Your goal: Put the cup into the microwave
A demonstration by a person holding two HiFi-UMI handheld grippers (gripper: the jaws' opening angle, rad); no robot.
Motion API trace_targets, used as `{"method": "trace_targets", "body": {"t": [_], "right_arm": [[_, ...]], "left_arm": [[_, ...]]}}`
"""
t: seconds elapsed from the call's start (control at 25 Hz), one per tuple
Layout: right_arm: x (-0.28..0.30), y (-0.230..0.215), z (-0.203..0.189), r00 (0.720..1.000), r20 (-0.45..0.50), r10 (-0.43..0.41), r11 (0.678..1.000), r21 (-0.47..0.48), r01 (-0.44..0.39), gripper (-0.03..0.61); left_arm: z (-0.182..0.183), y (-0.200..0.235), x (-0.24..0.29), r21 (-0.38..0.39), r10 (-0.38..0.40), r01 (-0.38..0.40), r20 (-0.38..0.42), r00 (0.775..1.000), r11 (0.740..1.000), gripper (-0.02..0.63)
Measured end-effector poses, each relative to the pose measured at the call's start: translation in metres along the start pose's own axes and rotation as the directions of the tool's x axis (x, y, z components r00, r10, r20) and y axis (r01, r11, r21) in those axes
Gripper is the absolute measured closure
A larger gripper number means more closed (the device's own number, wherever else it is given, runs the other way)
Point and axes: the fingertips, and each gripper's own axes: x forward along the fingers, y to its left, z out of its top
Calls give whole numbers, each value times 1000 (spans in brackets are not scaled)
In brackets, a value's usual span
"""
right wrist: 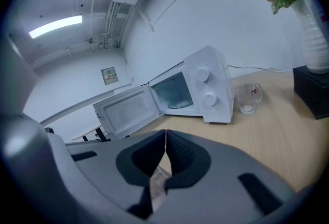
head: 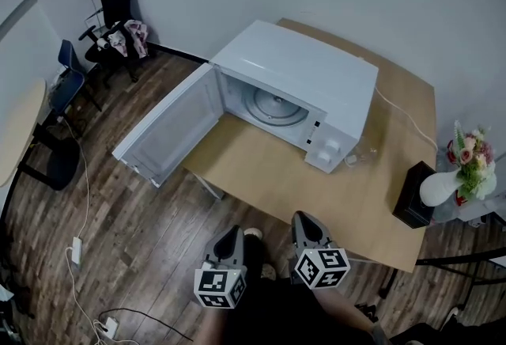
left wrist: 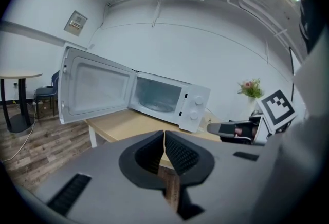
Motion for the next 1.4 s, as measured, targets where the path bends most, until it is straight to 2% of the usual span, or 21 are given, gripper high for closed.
{"method": "trace_targets", "body": {"t": [0.32,0.72,0.96,1.4], "right_arm": [[3,-33,11,993,31,-110,993,50,108,584],[11,-62,27,972,72,-224,970,115,215,584],[16,-75,35,949,91,-300,947,150,285,584],[15,-96,45,888,114,-445,888,186,421,584]], "left_arm": [[9,-13,39,39,-99,101,-50,994,994,607],[24,-23,84,83,-214,223,-108,971,971,607],[34,-28,110,108,-293,309,-139,946,945,607],[45,-42,151,121,-432,458,-189,882,881,607]]}}
